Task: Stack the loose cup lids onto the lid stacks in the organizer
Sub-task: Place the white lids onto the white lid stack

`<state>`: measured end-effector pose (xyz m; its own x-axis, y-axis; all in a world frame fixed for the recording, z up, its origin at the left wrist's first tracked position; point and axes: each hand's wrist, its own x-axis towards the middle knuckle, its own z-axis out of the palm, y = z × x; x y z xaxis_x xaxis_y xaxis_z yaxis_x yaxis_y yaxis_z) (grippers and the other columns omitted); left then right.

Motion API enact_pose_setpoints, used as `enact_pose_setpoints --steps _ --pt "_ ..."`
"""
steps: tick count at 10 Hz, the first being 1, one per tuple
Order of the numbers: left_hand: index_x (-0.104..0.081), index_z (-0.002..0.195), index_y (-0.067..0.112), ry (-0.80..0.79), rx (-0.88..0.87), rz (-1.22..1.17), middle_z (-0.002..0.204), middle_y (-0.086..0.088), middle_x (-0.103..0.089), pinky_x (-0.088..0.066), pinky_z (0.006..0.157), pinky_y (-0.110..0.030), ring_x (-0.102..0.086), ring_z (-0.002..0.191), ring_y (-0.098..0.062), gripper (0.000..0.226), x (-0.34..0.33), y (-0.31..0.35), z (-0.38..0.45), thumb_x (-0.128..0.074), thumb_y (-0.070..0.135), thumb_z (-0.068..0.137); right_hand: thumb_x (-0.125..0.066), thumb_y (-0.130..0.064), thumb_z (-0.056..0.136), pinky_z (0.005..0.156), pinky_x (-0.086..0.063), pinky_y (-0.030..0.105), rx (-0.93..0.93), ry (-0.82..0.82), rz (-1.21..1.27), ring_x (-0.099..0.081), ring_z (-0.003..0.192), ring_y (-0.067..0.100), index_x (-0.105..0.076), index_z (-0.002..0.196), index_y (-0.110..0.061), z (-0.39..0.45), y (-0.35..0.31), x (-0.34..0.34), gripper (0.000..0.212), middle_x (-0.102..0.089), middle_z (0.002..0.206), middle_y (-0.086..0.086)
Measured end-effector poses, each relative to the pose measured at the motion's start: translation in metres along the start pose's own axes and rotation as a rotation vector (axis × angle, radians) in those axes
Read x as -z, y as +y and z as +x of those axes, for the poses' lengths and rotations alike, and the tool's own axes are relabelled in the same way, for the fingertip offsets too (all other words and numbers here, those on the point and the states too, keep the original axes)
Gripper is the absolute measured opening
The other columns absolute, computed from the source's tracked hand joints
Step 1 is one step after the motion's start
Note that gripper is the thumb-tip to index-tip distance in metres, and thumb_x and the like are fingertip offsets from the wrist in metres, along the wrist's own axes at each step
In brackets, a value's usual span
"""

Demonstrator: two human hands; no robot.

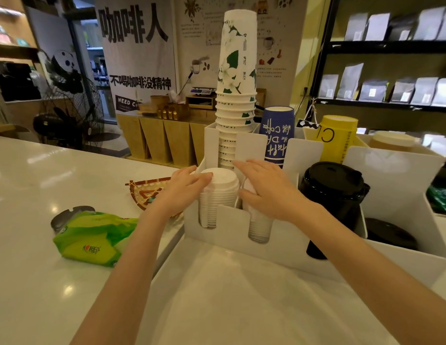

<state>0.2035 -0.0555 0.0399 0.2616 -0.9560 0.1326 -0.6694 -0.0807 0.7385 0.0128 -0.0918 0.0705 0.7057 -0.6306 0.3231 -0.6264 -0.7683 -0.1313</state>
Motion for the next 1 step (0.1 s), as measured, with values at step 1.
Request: enact_pose_setpoints --steps 1 --pt "-0.039 0.132 0.029 0.097 -0.120 0.018 0.151 -0.002 -0.026 -0.013 0.112 -0.049 -0.015 0.140 -0.022 0.046 -0.0007 0.0128 -0.0045 -0.031 0.046 0.090 -0.050 -0.027 0.087 0.108 -0.023 0.027 -0.031 0.203 0.200 -0.026 0.133 0.012 -0.024 0.138 -0.024 -0.0283 -0.0044 0.0320 0.058 -0.035 0.146 -0.002"
